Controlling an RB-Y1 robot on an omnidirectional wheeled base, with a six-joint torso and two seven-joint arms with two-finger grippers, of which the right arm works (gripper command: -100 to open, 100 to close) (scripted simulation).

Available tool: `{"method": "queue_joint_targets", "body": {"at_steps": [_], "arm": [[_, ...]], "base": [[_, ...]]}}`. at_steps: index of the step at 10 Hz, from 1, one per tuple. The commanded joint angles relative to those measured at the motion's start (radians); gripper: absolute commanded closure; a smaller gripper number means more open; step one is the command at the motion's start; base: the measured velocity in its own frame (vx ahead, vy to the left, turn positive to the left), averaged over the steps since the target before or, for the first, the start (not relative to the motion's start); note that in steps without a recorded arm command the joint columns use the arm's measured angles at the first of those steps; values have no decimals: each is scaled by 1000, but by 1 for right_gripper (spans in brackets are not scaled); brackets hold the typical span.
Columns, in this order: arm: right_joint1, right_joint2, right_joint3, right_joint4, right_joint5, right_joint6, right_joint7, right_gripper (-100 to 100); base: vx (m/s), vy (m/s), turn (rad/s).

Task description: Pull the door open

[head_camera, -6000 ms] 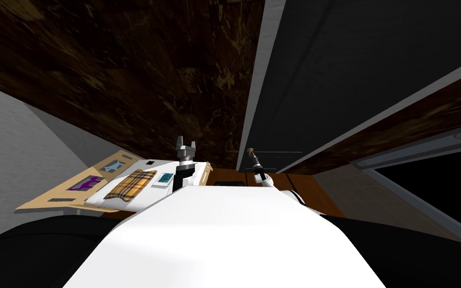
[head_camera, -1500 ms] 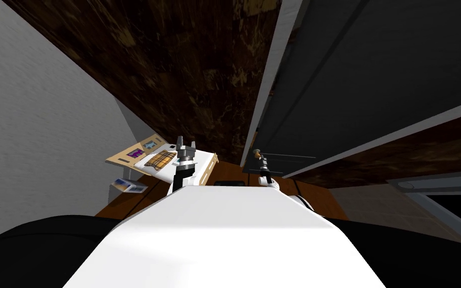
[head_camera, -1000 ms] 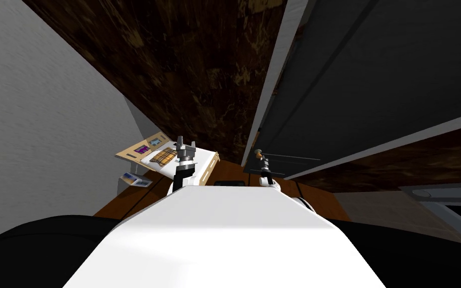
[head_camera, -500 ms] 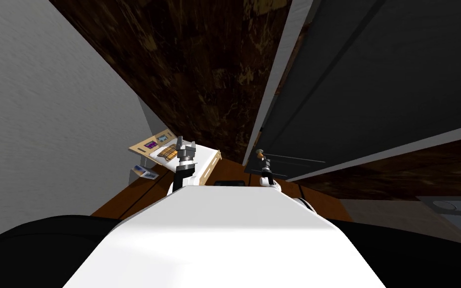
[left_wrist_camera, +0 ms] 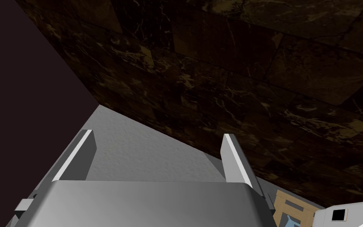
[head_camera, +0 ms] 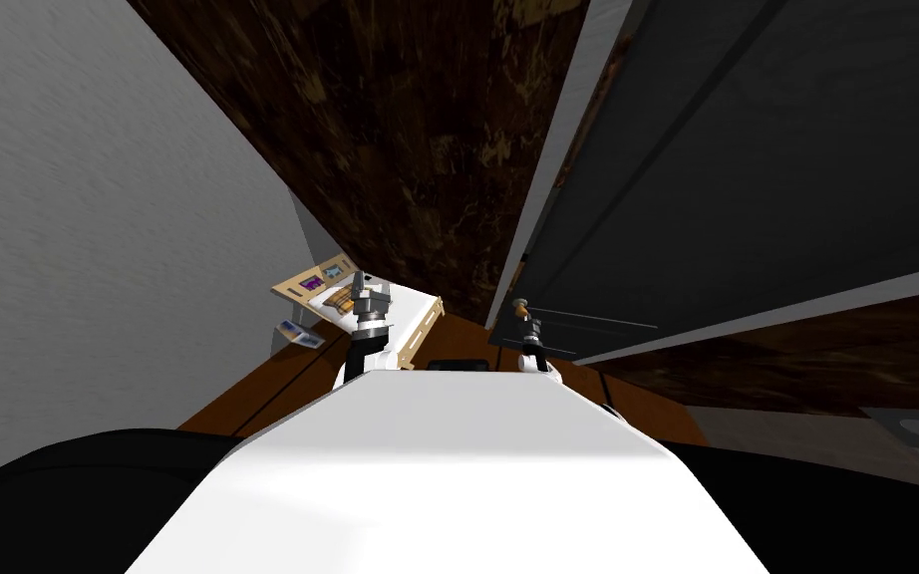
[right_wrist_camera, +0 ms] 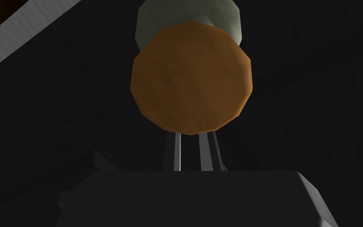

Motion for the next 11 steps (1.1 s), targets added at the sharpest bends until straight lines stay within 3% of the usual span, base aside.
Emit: {"method": "queue_joint_targets", "body": {"at_steps": [1,2,3,6,10,11], "arm": [[-50,19,21,50,11,-50,-14,100],[-57,19,21,61,11,-53,-14,100],[-52,18,19,57,-4,-51,-55,100],[-52,18,19,57,-4,-51,-55,100],[-38,15,15,45,-52,-44,-174,100],[-38,15,15,45,-52,-44,-179,100]], "base": [[-1,-1,-18],[0,0,0],[-29,-16,120],[-24,-6,37],[-67,-33,135],[-55,-18,62]]}}
